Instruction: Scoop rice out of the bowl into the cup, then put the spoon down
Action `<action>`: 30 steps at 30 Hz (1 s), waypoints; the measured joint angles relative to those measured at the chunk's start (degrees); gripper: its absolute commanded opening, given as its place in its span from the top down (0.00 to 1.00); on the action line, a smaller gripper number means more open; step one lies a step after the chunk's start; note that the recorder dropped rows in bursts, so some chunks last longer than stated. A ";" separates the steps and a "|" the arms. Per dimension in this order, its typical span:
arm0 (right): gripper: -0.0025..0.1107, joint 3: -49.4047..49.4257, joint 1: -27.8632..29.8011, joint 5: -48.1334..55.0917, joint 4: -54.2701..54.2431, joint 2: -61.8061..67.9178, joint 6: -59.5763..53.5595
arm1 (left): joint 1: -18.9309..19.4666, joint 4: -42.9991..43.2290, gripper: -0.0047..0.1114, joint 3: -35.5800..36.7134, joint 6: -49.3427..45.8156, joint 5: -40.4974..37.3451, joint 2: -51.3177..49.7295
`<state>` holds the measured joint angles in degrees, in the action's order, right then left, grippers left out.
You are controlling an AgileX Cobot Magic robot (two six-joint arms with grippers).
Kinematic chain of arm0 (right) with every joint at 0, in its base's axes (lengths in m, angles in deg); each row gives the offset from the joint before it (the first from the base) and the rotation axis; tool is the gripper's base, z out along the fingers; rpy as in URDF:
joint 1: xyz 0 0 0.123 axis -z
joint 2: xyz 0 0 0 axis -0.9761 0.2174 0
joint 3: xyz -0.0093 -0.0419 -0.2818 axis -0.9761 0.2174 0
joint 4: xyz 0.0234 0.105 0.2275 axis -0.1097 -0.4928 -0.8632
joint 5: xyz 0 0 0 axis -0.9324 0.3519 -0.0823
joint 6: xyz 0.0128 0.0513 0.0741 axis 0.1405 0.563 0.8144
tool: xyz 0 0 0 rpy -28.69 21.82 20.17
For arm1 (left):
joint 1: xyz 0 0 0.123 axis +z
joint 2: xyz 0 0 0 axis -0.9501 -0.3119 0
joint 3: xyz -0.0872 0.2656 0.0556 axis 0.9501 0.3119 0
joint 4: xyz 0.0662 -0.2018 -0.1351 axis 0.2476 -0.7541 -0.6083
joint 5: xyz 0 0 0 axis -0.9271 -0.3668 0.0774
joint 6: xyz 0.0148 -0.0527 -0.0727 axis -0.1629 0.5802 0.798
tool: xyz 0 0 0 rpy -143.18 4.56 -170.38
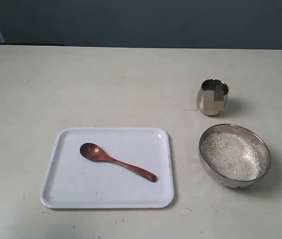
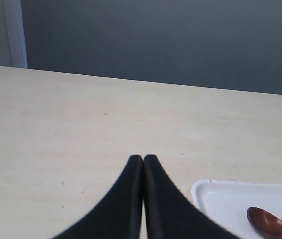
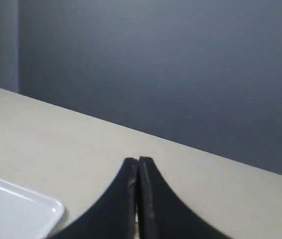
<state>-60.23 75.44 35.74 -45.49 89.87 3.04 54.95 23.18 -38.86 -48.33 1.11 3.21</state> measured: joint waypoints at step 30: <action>0.98 25.51 14.85 -21.35 5.48 -0.41 -0.45 | 0.00 0.00 0.96 0.00 0.00 0.00 0.00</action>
<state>-34.73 90.29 14.39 -40.01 89.46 2.59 54.95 23.18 -38.86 -48.33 1.11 3.21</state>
